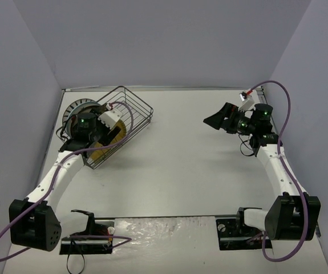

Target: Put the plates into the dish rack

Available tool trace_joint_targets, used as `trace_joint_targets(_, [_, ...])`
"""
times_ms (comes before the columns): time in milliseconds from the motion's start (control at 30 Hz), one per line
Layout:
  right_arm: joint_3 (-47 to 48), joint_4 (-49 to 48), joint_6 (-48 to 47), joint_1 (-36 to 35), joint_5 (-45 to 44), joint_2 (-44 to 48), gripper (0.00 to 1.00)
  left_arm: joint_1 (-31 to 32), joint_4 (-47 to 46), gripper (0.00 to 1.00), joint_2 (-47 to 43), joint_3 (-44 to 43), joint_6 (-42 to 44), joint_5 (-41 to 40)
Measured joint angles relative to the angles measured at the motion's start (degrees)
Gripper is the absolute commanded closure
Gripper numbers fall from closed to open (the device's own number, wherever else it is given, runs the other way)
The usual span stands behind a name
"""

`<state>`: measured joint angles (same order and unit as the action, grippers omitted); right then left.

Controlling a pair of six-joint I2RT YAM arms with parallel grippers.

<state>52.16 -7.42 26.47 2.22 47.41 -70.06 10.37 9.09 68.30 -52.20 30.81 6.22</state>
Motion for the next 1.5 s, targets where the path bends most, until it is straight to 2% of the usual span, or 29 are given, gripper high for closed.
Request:
trace_joint_targets(233, [4.22, 4.53, -2.87, 1.08, -3.18, 0.06, 0.00, 0.01, 3.32, 0.03, -5.47, -4.64, -8.21, -1.21])
trace_joint_targets(467, [13.07, 10.60, -7.62, 1.55, -12.95, 1.95, 0.00, 2.14, 9.70, 0.03, -15.66, -14.92, -19.89, -10.69])
trace_joint_targets(800, [21.03, 19.89, -14.88, 1.17, -32.58, 13.91, 0.00, 6.85, 27.78, 0.03, -27.80, -23.87, -32.98, -24.16])
trace_joint_targets(1167, [18.19, 26.15, -17.19, -10.66, -49.23, 29.99, 0.00, 7.23, 39.98, 0.03, -38.63, -18.77, -37.91, -28.34])
trace_joint_targets(1500, [13.72, 31.04, -17.03, -16.35, -54.85, 37.94, 0.00, 7.26, 50.40, 0.03, -45.24, -19.93, -39.58, -31.64])
